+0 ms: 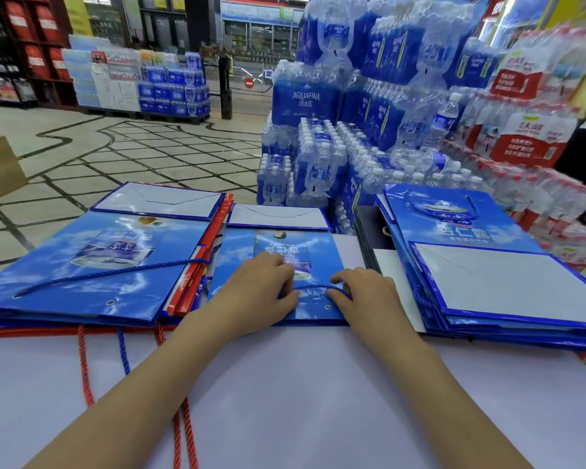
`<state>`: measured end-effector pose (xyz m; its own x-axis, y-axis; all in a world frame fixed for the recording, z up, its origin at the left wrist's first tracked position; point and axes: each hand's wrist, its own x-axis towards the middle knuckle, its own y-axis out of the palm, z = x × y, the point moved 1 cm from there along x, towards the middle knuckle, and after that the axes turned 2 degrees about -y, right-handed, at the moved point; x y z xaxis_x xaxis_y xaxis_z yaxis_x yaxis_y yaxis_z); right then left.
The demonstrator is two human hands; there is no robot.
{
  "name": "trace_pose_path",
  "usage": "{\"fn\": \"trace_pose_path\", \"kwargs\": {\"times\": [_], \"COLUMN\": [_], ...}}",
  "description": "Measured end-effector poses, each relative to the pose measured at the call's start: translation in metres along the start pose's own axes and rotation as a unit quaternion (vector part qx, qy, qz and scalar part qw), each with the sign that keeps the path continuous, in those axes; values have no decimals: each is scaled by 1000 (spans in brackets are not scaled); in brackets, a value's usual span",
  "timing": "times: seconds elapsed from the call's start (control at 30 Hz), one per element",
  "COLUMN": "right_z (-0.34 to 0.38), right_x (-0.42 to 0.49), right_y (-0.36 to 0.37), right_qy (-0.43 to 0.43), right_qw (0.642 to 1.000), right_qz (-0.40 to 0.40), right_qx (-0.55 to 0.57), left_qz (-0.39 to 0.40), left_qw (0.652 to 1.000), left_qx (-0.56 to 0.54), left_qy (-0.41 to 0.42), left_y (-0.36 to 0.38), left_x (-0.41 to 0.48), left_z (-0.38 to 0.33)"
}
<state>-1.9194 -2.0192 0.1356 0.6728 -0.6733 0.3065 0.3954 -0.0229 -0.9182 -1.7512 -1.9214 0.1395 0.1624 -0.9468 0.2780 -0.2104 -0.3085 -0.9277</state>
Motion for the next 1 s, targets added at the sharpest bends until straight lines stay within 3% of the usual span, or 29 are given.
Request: {"fn": "trace_pose_path", "kwargs": {"times": [0.17,0.37,0.5,0.7,1.0], "right_z": [-2,-1,1,2,8], "right_x": [1,-1,-1,-1,-4], "right_y": [-2,-6,-8,-7,-9], "right_qy": [11,28,36,28,-12], "right_qw": [1000,999,998,999,997], "right_qz": [22,33,39,41,40], "right_qx": [-4,20,23,8,72], "left_qz": [29,19,25,65,-12], "left_qw": [983,977,981,994,997], "left_qx": [149,172,175,67,-11], "left_qy": [-101,-124,-76,58,70], "left_y": [-13,-16,-16,1,10], "left_x": [-2,-4,-3,0,3], "left_z": [13,6,1,-10,-14]}}
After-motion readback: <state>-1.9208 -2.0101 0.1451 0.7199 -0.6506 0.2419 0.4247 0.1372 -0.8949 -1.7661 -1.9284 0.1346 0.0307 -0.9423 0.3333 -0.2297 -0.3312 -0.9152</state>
